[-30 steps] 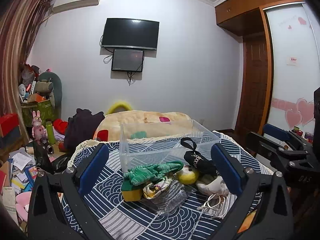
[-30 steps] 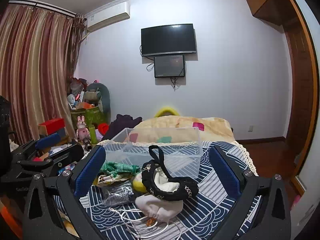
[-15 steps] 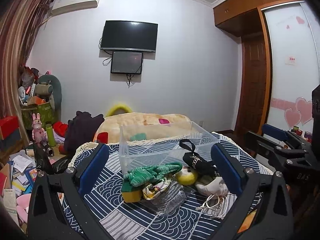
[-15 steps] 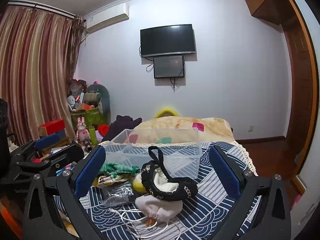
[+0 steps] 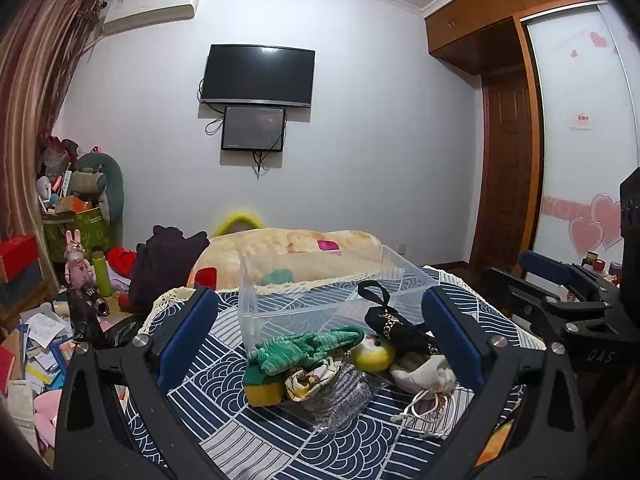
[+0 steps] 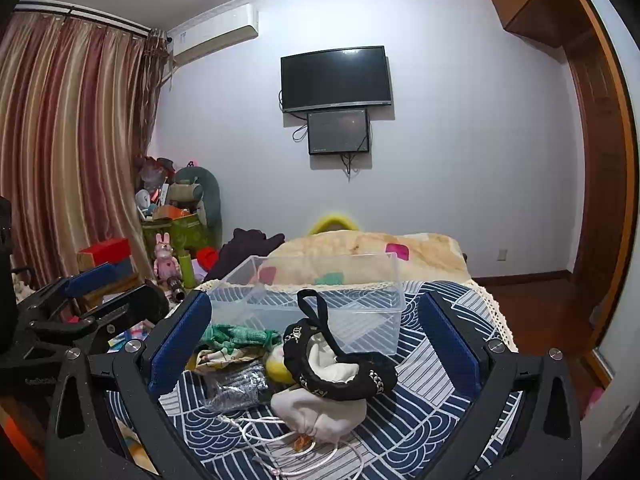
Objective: Organize soft objects
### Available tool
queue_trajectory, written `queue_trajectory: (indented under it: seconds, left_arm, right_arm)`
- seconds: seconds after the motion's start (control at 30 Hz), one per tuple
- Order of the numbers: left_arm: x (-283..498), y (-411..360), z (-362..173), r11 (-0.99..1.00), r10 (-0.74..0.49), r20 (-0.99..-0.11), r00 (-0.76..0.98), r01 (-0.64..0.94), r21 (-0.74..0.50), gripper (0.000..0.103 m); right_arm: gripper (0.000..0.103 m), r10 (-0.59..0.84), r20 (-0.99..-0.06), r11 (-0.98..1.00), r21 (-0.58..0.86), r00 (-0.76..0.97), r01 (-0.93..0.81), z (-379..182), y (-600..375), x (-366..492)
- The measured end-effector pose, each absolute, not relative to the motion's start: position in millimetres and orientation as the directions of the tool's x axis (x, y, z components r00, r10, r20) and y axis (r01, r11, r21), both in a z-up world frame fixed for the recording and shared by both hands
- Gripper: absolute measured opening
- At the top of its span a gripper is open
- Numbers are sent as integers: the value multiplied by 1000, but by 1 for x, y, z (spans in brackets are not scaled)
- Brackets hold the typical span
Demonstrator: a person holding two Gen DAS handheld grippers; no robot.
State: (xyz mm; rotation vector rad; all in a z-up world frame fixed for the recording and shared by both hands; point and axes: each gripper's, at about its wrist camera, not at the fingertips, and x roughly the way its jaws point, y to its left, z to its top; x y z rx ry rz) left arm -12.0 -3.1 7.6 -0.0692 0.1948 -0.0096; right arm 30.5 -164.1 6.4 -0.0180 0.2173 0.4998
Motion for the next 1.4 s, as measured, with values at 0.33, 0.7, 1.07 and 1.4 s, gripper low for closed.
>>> queue_trajectory:
  seconds: [0.33, 0.7, 1.07, 1.4]
  left_arm:
    - [-11, -3, 7, 997, -19, -195, 981, 4, -79, 103]
    - [-12, -1, 5, 997, -22, -192, 981, 8, -77, 103]
    - [-6, -1, 0, 993, -88, -227, 970, 66, -102, 103]
    - [16, 0, -15, 997, -49, -299, 953, 27, -78, 73]
  right_arm:
    - [103, 472, -211, 879, 35, 856, -476, 5, -163, 31]
    - [103, 478, -209, 875, 34, 853, -482, 3, -163, 33]
    - [103, 488, -222, 870, 44, 844, -491, -1, -163, 36]
    - [85, 469, -275, 881, 72, 839, -468, -13, -167, 48]
